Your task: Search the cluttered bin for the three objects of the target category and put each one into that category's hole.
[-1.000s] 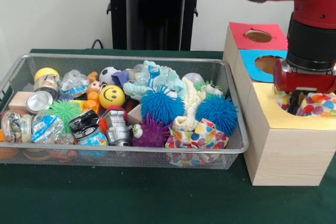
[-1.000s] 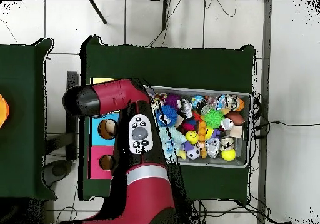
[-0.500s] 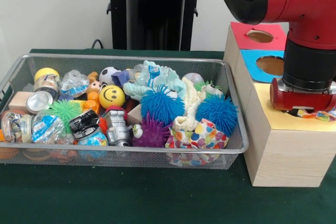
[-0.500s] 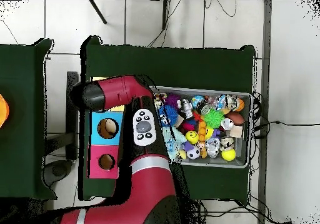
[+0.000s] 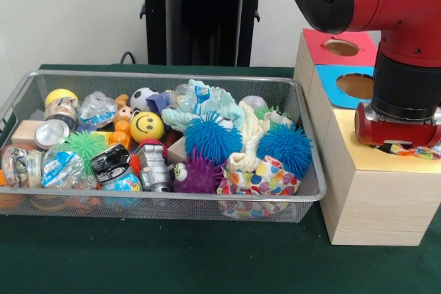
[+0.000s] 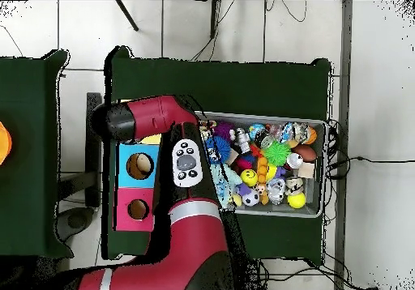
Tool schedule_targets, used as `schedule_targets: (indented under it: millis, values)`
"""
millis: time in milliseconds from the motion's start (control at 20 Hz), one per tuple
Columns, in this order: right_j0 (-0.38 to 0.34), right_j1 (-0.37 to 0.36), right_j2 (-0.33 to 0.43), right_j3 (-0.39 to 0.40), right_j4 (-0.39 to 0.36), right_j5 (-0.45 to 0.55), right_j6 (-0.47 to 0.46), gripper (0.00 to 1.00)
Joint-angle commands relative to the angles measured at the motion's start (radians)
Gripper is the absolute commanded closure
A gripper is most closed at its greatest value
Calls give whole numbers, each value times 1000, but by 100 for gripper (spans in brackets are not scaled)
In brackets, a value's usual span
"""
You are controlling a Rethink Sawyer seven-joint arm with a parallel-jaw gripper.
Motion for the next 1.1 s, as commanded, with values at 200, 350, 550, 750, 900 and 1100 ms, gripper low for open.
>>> schedule_targets:
  millis: [200, 350, 550, 750, 900, 1100]
  values:
    - [-100, 269, 23, -72, -109, -221, -22, 100]
    - [-96, 269, 15, -76, -105, -203, -9, 100]
    - [-94, 266, 13, -79, -107, -180, -11, 0]
    - [-106, 264, 32, -79, -95, -146, -29, 0]
    - [-111, 262, 40, -80, -92, -129, -37, 0]
    - [-120, 260, 52, -79, -95, -119, -44, 0]
